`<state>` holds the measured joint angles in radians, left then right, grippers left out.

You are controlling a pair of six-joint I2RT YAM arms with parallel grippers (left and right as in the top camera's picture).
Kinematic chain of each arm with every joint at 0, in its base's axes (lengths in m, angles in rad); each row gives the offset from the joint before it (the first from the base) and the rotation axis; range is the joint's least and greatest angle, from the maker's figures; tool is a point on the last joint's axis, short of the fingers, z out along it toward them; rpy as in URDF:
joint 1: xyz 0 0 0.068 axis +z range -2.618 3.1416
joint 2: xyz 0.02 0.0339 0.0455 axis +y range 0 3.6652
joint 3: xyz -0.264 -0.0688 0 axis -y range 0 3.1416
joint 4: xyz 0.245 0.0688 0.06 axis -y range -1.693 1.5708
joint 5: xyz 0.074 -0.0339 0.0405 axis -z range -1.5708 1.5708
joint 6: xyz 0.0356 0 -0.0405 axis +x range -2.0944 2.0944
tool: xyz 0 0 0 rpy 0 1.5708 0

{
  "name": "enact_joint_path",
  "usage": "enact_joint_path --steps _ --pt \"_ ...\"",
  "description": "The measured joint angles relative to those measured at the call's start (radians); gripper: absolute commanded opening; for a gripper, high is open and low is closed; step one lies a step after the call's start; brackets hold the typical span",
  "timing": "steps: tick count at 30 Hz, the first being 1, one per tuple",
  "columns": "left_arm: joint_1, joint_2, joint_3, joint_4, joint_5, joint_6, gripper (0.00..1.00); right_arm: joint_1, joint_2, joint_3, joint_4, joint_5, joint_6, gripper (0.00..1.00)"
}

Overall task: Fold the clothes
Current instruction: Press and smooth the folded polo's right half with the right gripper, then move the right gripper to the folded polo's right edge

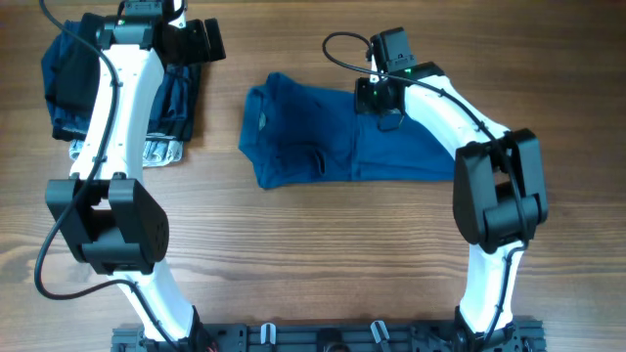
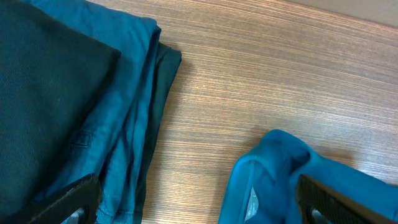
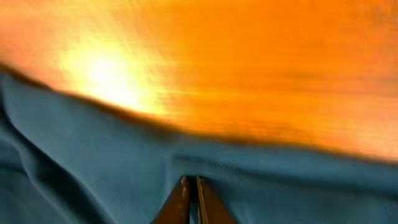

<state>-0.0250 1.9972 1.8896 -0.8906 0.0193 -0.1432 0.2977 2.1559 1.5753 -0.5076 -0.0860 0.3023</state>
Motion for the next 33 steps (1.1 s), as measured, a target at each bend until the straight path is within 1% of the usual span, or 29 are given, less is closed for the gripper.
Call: enact_joint_path --steps 4,7,11,13,15,17,19,23,25,28,31,33 --pt "0.0 0.0 0.0 0.0 0.0 0.0 1.0 0.001 0.02 0.0 0.072 -0.011 0.005 0.12" --pt "0.0 0.0 0.0 0.0 0.0 0.0 1.0 0.001 0.027 0.0 0.089 -0.015 0.003 0.18" --pt "0.0 0.0 0.0 0.0 0.0 0.0 1.0 0.0 0.014 0.0 0.086 -0.019 -0.04 0.26" --pt "0.0 0.0 0.0 0.0 0.0 0.0 1.0 -0.006 -0.025 0.0 0.06 -0.021 -0.058 0.37" --pt "0.0 0.0 0.0 0.0 0.0 0.0 1.0 -0.02 -0.099 0.0 0.018 -0.026 -0.07 0.48" --pt "0.0 0.0 0.0 0.0 0.0 0.0 1.0 -0.065 -0.238 0.001 -0.093 -0.032 -0.089 0.54" --pt "0.0 0.0 0.0 0.0 0.0 0.0 1.0 -0.138 -0.36 0.011 -0.188 -0.04 -0.112 0.55" --pt "0.0 0.0 0.0 0.0 0.0 0.0 1.0 -0.33 -0.493 0.029 -0.377 -0.04 -0.192 0.57" --pt "0.0 0.0 0.0 0.0 0.0 0.0 1.0 -0.44 -0.503 0.03 -0.459 -0.04 -0.256 0.59" --pt "0.0 0.0 0.0 0.0 0.0 0.0 1.0 -0.547 -0.474 0.011 -0.509 -0.061 -0.351 0.59" --pt "0.0 0.0 0.0 0.0 0.0 0.0 1.0 -0.603 -0.439 -0.028 -0.508 -0.1 -0.41 0.58" --pt "0.0 0.0 0.0 0.0 0.0 0.0 1.0 -0.631 -0.404 -0.064 -0.474 -0.142 -0.438 0.58"
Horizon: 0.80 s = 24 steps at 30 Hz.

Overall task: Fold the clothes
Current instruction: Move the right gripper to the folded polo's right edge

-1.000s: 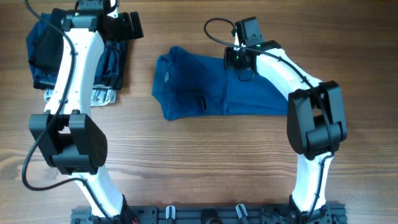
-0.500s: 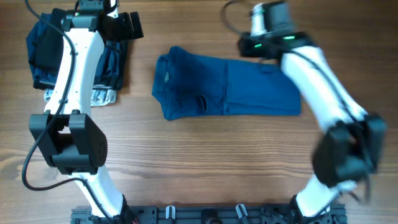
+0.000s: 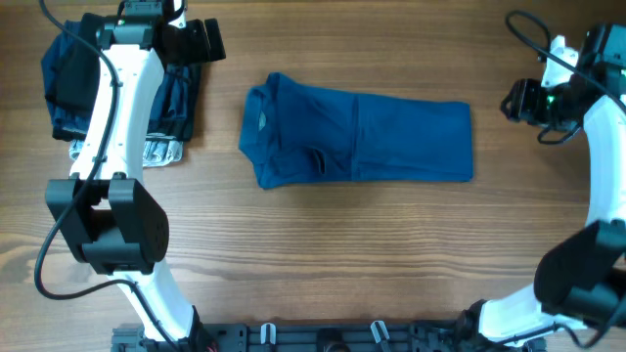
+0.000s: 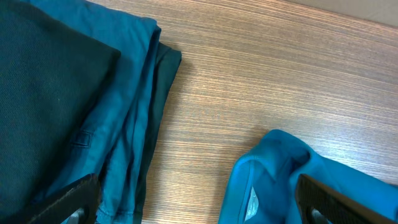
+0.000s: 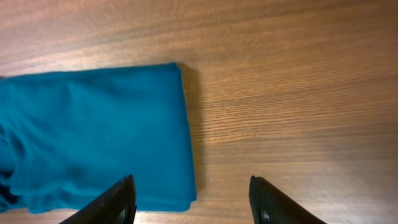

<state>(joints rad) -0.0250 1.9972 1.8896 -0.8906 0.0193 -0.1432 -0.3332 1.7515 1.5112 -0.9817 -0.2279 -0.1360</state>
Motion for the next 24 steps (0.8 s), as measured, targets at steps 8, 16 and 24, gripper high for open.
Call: enact_joint_path --steps 8,16,24 --pt "0.0 0.0 0.0 0.0 0.0 0.0 1.0 -0.008 0.231 -0.117 0.176 -0.237 -0.128 0.58" --pt "0.0 0.0 0.0 0.0 0.0 0.0 1.0 0.014 0.35 -0.124 0.236 -0.344 -0.215 0.46" --pt "0.0 0.0 0.0 0.0 0.0 0.0 1.0 0.02 0.375 -0.123 0.243 -0.359 -0.189 0.04"
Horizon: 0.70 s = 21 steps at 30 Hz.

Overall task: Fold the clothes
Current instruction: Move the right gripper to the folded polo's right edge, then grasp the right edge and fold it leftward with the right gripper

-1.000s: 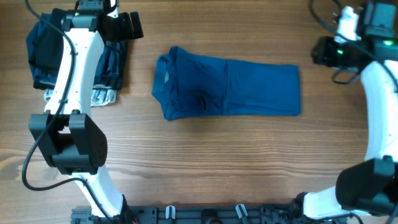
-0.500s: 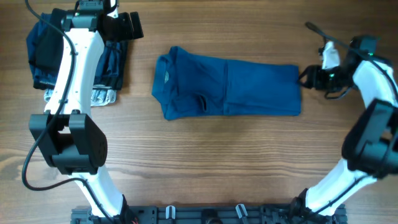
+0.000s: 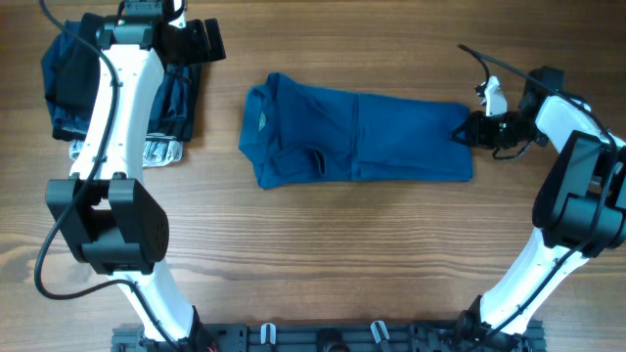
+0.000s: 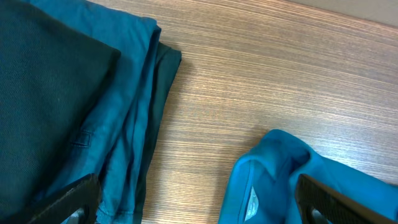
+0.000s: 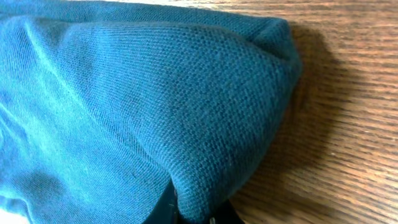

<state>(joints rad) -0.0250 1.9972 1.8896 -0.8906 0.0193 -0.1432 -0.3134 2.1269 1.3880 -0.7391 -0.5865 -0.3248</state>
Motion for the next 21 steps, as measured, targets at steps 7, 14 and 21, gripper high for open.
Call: enact_joint_path --steps 7,14,21 --pt "0.0 0.0 0.0 0.0 0.0 0.0 1.0 -0.085 0.0 0.075 -0.069 0.06 0.076 0.04" --pt "0.0 0.0 0.0 0.0 0.0 0.0 1.0 -0.267 0.0 0.199 -0.134 0.116 0.079 0.04" --pt "0.0 0.0 0.0 0.0 0.0 0.0 1.0 -0.295 -0.002 0.469 -0.352 0.142 0.077 0.04"
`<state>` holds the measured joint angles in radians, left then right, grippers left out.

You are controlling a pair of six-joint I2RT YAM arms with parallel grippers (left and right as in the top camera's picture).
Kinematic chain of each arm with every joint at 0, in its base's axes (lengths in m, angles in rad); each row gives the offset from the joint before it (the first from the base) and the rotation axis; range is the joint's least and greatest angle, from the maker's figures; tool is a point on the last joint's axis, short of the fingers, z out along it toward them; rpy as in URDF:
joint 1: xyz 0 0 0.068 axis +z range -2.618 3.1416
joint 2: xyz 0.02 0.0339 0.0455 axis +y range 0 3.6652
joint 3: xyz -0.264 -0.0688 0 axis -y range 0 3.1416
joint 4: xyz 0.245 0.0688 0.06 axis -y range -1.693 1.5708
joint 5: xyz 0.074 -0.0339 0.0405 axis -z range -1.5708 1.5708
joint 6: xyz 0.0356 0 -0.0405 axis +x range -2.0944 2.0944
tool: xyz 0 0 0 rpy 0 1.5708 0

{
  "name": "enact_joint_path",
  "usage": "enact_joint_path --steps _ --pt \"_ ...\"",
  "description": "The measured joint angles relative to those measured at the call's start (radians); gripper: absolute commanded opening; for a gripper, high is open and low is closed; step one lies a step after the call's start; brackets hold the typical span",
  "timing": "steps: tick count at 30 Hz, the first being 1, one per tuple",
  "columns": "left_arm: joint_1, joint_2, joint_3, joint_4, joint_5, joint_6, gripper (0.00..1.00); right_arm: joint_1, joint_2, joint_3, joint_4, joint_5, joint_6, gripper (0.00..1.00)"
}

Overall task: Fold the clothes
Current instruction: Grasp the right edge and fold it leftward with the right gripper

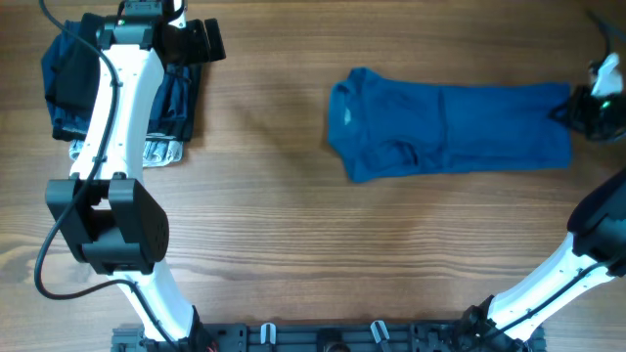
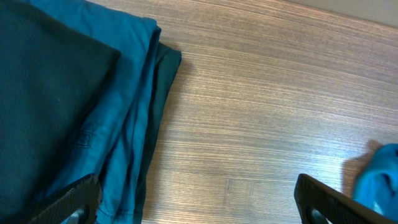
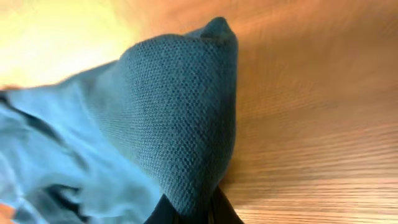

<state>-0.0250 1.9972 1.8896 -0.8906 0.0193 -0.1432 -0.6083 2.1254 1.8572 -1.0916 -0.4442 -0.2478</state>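
A blue polo shirt (image 1: 450,131), folded into a long strip, lies flat across the right half of the table, collar to the left. My right gripper (image 1: 577,106) is shut on its right end at the table's right edge; the wrist view shows the knit fabric (image 3: 177,130) bunched in the jaws of the right gripper (image 3: 189,211). My left gripper (image 1: 201,41) hangs open at the far left beside a pile of folded clothes (image 1: 68,83). In its wrist view the left gripper (image 2: 198,198) has bare wood between the fingers, and the shirt's collar (image 2: 378,180) shows at the right edge.
The pile at the far left holds dark and blue garments (image 2: 68,106) with a grey patterned one (image 1: 156,152) at the bottom. The wooden table (image 1: 293,254) runs to a black rail (image 1: 323,337) along the near edge.
My right gripper, still shut on the shirt's right end, has moved right to the table's edge. The whole shirt has shifted right with it. The left arm has not moved.
My right gripper was shut low on the middle of the shirt. Then it stood open off the shirt's right end. Then it was shut on that end, and now the shirt lies well to the right. The left gripper stayed open by the pile.
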Motion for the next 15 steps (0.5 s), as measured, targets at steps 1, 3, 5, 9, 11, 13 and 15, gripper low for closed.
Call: enact_joint_path --steps 1,3,5,9,11,13,15 --pt "0.0 0.0 0.0 0.0 0.0 0.0 1.0 0.004 0.0 0.045 -0.038 0.001 0.0 0.04" --pt "0.0 0.0 0.0 0.0 0.0 0.0 1.0 0.023 -0.002 0.113 -0.08 -0.005 0.008 0.04" --pt "0.0 0.0 0.0 0.0 0.0 0.0 1.0 0.055 -0.005 0.139 -0.105 -0.031 0.042 0.05" --pt "0.0 0.0 0.0 0.0 0.0 0.0 1.0 0.126 -0.006 0.141 -0.123 -0.104 0.106 0.05" --pt "0.0 0.0 0.0 0.0 0.0 0.0 1.0 0.183 -0.006 0.141 -0.123 -0.137 0.144 0.04" --pt "0.0 0.0 0.0 0.0 0.0 0.0 1.0 0.229 -0.006 0.141 -0.123 -0.149 0.163 0.04" --pt "0.0 0.0 0.0 0.0 0.0 0.0 1.0 0.294 -0.006 0.141 -0.123 -0.16 0.177 0.04"
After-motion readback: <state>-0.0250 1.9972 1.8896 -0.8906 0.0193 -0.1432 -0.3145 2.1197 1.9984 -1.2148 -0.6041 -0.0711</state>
